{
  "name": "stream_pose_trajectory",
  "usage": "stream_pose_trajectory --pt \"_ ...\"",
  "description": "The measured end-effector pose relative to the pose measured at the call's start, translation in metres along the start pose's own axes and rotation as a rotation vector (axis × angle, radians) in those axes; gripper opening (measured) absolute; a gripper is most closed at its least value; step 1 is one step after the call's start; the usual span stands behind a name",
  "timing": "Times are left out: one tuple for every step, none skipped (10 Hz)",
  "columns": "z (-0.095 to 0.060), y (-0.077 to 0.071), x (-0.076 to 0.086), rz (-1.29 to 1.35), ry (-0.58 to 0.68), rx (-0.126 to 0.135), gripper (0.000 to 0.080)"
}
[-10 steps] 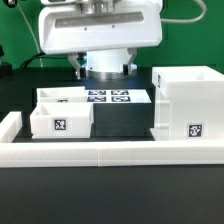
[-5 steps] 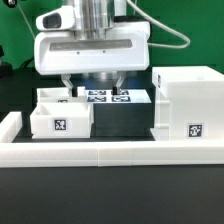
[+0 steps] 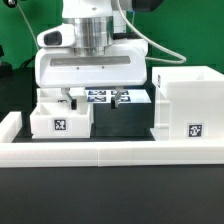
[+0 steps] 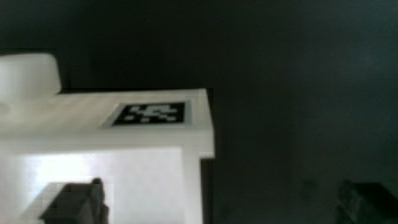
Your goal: Assemble drawer
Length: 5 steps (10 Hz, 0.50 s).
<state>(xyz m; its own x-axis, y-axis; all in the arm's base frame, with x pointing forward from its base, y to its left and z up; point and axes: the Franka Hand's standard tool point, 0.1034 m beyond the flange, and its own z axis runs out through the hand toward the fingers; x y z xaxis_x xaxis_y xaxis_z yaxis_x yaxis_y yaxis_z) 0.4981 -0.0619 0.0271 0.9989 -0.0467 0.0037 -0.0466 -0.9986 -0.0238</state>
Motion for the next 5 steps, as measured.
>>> stream_pose_trajectory --pt "0.007 0.001 -0.002 -0.004 0.0 -0.005 0.0648" --pt "0.013 0.003 -0.003 -0.004 -0.001 -0.009 0.0648" --pt "0.017 0.003 -0.004 -0.004 -0.005 -0.01 0.0648" --pt "0.019 0.003 -0.005 -0.004 -0.009 -0.011 0.0648" --pt "0.02 0.003 -0.006 -0.004 -0.011 -0.011 0.0648"
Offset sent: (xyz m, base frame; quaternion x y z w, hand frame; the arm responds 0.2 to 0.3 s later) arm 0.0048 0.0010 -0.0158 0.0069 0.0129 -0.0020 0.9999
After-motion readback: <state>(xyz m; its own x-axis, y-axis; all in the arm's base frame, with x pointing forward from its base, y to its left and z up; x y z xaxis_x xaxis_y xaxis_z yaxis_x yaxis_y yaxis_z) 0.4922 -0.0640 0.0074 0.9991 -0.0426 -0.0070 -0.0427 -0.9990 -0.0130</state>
